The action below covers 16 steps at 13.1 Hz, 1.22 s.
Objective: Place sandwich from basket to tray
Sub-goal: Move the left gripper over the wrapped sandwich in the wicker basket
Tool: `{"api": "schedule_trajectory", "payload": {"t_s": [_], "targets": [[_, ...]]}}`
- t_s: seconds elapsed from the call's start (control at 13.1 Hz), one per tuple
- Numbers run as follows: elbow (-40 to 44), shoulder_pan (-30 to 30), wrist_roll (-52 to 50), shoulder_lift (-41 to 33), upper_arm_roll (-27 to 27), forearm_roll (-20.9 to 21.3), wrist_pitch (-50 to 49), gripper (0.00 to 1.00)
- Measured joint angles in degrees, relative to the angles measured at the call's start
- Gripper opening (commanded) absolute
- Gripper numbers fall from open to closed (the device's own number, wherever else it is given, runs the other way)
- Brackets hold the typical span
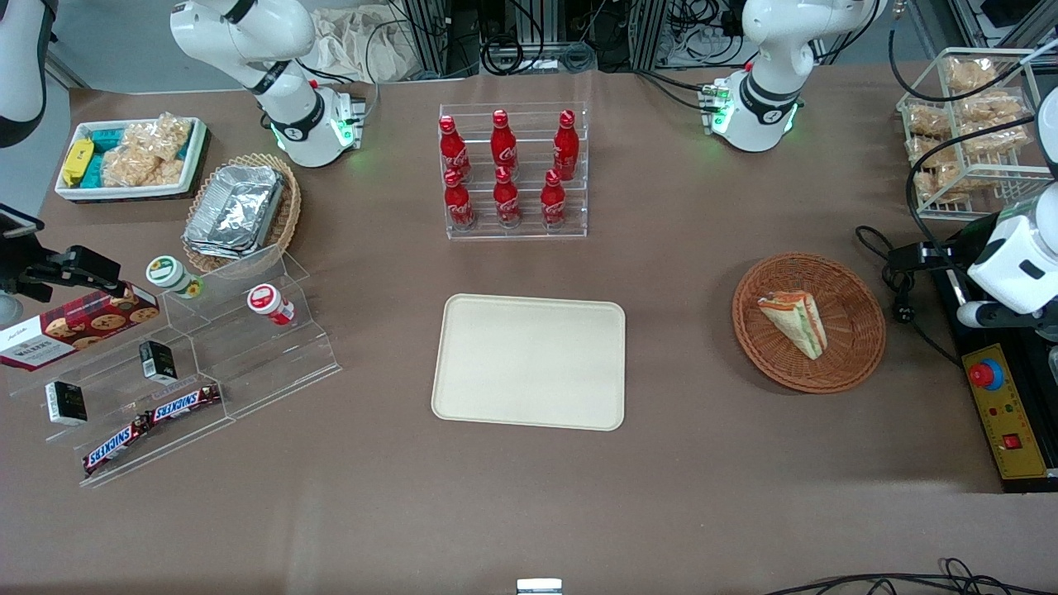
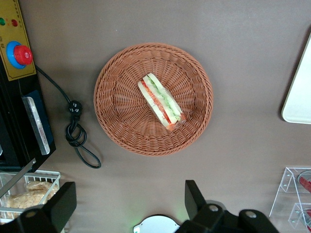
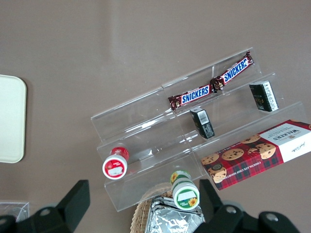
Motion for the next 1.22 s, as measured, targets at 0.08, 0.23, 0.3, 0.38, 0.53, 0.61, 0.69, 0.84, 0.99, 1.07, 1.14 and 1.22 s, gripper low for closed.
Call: {"api": "schedule_trajectory", "payload": {"t_s": [0.08, 0.23, 0.3, 0.38, 0.53, 0.61, 0.69, 0.84, 0.99, 1.07, 1.14, 1.22], "targets": [[0.0, 0.0, 0.0, 0.0, 0.0, 0.0, 0.0, 0.99], [0.0, 0.0, 0.0, 0.0, 0.0, 0.1, -0.2, 0.99], [0.0, 0.0, 0.0, 0.0, 0.0, 0.4, -0.7, 0.99], [0.0, 0.0, 0.0, 0.0, 0.0, 1.0, -1.2, 0.99], [0.0, 0.0, 0.0, 0.4, 0.0, 1.3, -1.7, 0.99], [0.0, 0.0, 0.0, 0.7, -0.1, 1.3, -1.7, 0.99], [0.0, 0.0, 0.0, 1.1, -0.1, 1.3, -1.7, 0.99], [0.0, -0.1, 0.0, 1.5, -0.4, 1.4, -1.7, 0.99], [0.0, -0.1, 0.0, 1.5, -0.4, 1.8, -1.8, 0.99], [0.0, -0.2, 0.0, 1.7, -0.4, 1.8, -1.8, 0.99], [-0.6, -0.2, 0.0, 1.9, -0.4, 1.8, -1.5, 0.99], [-1.9, -0.2, 0.0, 2.1, -0.4, 1.8, -0.1, 0.99]]}}
